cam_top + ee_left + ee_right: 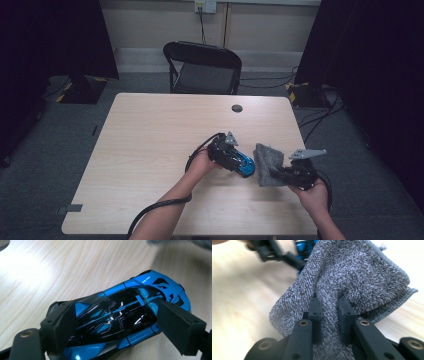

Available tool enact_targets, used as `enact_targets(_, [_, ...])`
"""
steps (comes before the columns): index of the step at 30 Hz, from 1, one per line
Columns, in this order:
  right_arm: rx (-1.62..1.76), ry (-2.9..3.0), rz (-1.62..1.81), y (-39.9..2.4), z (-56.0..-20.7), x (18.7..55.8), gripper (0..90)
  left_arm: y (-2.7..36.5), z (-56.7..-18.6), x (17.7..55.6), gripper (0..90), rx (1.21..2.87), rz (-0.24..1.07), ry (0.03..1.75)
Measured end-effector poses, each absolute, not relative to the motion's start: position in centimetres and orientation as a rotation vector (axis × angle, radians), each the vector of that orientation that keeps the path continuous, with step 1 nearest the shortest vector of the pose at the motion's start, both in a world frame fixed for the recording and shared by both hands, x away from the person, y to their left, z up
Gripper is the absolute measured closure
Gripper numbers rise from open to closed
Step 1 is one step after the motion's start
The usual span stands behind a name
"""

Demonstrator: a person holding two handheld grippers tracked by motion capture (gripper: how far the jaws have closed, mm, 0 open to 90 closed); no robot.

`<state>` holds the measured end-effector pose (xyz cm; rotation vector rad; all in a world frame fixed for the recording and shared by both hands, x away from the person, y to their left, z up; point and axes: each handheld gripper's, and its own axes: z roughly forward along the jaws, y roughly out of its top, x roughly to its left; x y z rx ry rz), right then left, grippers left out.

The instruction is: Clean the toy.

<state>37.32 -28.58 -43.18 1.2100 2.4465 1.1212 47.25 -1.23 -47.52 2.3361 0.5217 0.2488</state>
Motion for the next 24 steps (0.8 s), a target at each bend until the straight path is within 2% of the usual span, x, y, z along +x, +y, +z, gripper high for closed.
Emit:
enact_targets(10, [1.254, 2.432, 0.891, -29.4, -45.5, 39.2, 75.5, -1.2, -47.5, 47.2, 16.5, 2.337, 0.246, 0.520])
enact_targets(16, [1.194, 2.478, 0.794, -27.7, -46.9, 39.2, 75.1, -1.3, -47.5, 47.2, 16.5, 2.336, 0.246, 0.522])
enact_targets(24, [1.124, 2.544, 0.799, -25.8, -47.0, 38.5, 75.1, -1.3, -47.5, 47.2, 16.5, 2.336, 0.247, 0.522])
